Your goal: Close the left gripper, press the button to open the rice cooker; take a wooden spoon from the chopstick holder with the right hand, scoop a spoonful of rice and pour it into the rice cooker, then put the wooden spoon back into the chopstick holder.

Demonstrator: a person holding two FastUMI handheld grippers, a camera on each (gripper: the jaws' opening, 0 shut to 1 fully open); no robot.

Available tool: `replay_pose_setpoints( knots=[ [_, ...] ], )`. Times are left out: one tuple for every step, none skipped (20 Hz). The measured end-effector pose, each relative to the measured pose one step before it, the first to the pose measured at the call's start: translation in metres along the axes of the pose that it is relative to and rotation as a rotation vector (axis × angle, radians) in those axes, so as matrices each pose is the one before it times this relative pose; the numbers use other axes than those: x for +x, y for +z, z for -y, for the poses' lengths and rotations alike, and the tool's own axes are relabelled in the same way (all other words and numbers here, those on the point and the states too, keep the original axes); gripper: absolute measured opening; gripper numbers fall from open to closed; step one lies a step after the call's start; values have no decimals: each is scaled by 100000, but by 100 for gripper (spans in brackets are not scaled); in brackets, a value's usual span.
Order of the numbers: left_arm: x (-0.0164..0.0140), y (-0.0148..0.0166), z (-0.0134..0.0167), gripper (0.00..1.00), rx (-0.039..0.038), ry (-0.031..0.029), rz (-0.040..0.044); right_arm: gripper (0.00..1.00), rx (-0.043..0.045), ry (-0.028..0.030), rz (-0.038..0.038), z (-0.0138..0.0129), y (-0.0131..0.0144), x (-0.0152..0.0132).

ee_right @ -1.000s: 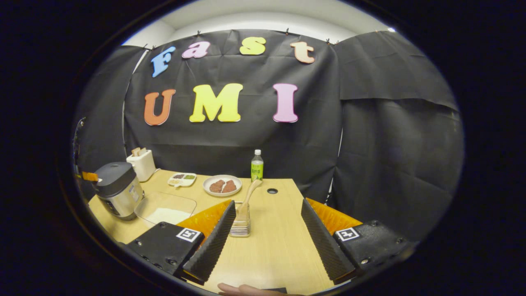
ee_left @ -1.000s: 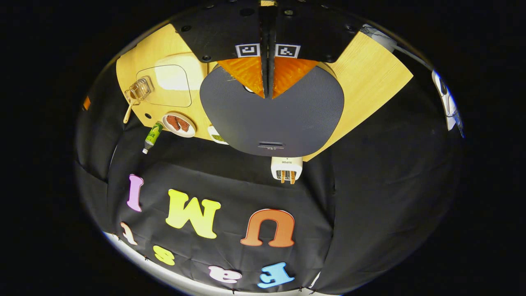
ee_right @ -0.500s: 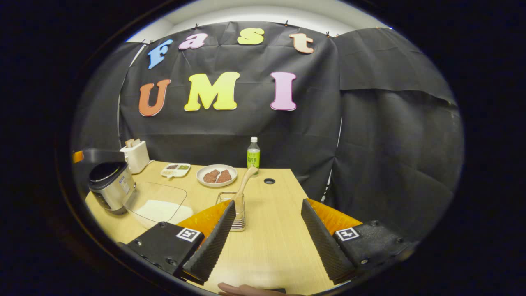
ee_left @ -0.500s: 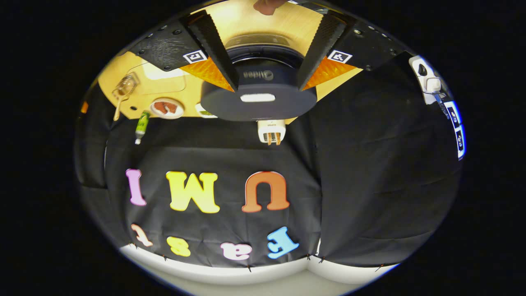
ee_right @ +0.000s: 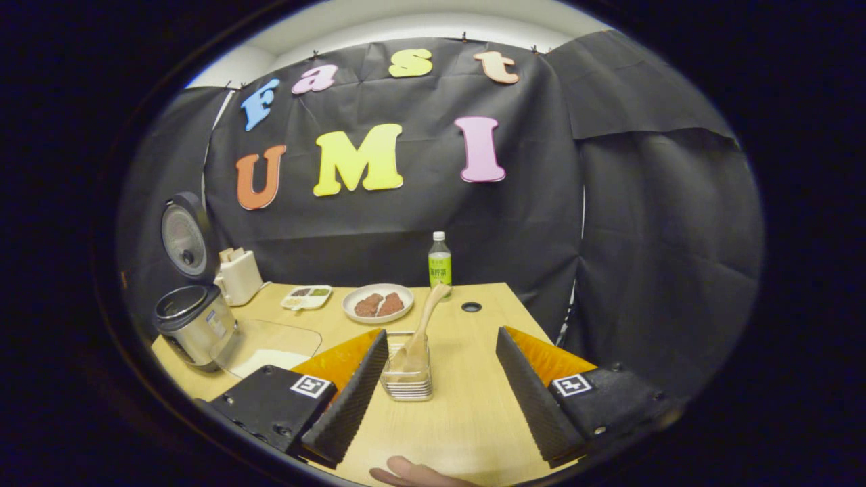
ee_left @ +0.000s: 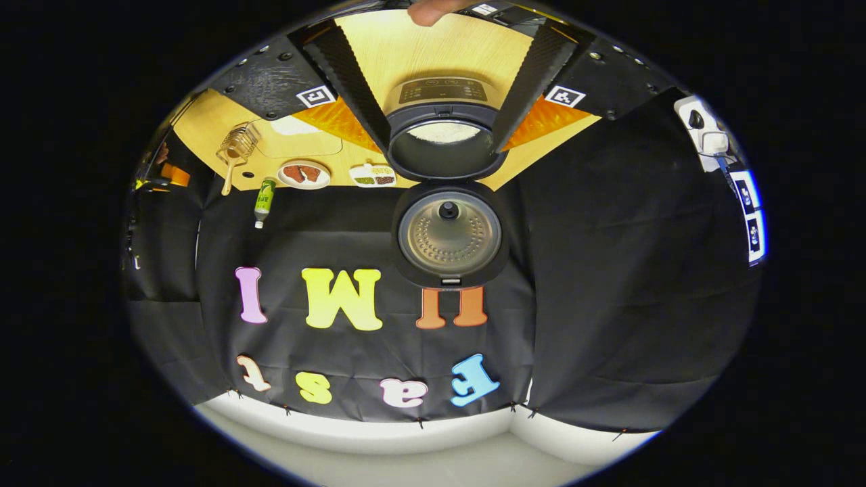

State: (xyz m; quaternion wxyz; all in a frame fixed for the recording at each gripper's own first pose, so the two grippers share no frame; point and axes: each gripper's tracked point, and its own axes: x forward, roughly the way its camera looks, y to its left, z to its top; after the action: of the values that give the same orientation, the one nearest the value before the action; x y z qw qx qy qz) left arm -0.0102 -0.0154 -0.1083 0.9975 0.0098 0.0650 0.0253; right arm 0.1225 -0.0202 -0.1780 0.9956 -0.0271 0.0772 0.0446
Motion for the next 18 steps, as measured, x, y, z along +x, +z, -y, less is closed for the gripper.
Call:
replay_pose_setpoints(
  knots=[
    [-866,-260,741,97,-318,-2387,1764,100,773,1071,2878,-67,484,1039],
    [-676,-101,312,97,-850,-1177,1513,100,895,655,488,-223,-349,1327],
    [-679,-162,43,97,-993,-364,994,100,-1262,188,-1674,51,-706,1434],
    [-692,21,101,97,-826,-604,1098,100,-2486,447,-2079,-21,-726,1317],
    [-556,445,142,97,-788,-505,1978,100,-1811,704,-1405,-96,-277,1322],
    [-522,323,138,97,-248,-586,2070,100,334,422,1004,164,194,1059],
    [-453,204,274,97,355,-1164,1022,100,2864,503,-51,-76,-2,1208],
    [-269,-232,193,97,810,-1330,-857,94,3355,1162,-1980,-146,-572,1071],
    [-410,-413,-247,97,448,428,-812,100,1971,1525,-3201,-283,-623,1178],
    [-275,-179,-503,97,486,1525,-85,94,2094,841,-2231,-39,-385,1333],
    [-147,-220,-313,97,825,920,97,94,2106,668,-2605,81,-288,1225],
    [-35,-473,-421,97,1094,1418,-400,92,2786,1264,-1909,-130,-82,1229],
    [111,-262,-645,97,840,1833,-235,98,2187,1405,-2206,-98,-184,1167],
    [177,-173,-533,97,896,1763,-464,79,2432,2422,-3072,-277,-542,1157],
    [262,-217,-320,97,1363,1678,-334,72,2945,3860,-3225,-587,-822,937],
    [186,-142,-427,97,1408,1598,-493,71,1511,474,-3248,-67,-229,696],
    [191,-176,-25,100,2171,257,-486,66,508,-1613,-3128,505,-399,933],
    [175,-342,170,97,2181,-178,-976,59,310,199,-2378,4,-284,615]
  ],
)
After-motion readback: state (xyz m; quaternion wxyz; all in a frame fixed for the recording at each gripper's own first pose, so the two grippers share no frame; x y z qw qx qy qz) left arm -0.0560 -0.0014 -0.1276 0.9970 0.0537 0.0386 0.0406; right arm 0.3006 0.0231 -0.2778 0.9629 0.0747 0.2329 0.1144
